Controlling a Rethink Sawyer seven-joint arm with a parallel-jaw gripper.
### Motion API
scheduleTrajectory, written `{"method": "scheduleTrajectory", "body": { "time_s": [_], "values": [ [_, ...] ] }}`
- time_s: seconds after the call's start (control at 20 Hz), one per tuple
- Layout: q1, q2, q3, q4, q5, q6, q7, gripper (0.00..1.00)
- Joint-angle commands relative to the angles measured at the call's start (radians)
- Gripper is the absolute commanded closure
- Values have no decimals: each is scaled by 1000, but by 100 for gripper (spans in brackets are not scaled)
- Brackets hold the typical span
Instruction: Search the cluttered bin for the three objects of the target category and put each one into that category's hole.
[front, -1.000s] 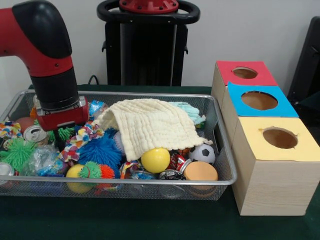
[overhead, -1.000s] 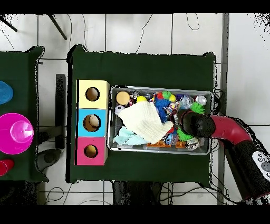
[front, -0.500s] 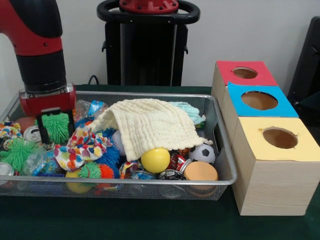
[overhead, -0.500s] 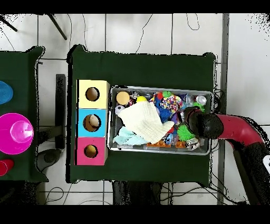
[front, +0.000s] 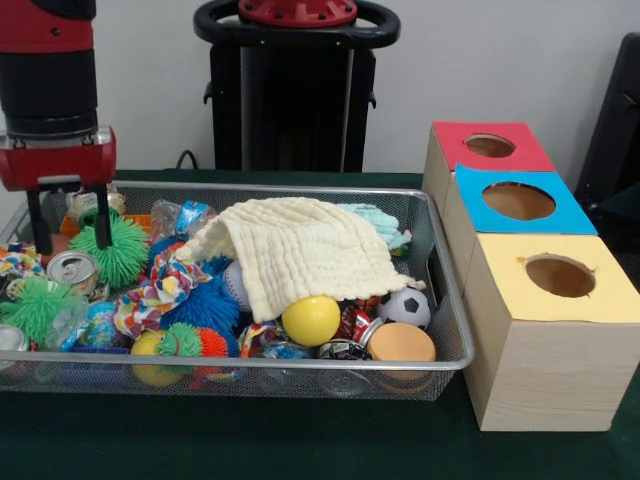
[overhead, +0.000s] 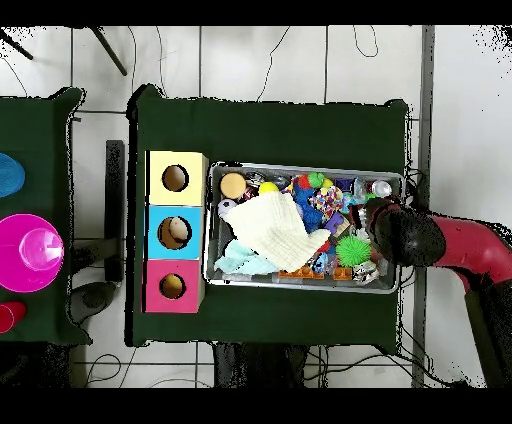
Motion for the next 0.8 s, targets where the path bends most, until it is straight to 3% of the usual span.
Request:
{"method": "scheduleTrajectory", "body": {
  "time_s": [0.05, 0.8],
  "values": [
    [-30, -18, 1, 120, -7, 86, -112, 0],
    [-34, 18, -47, 171, -81, -9, -42, 0]
  ]
}}
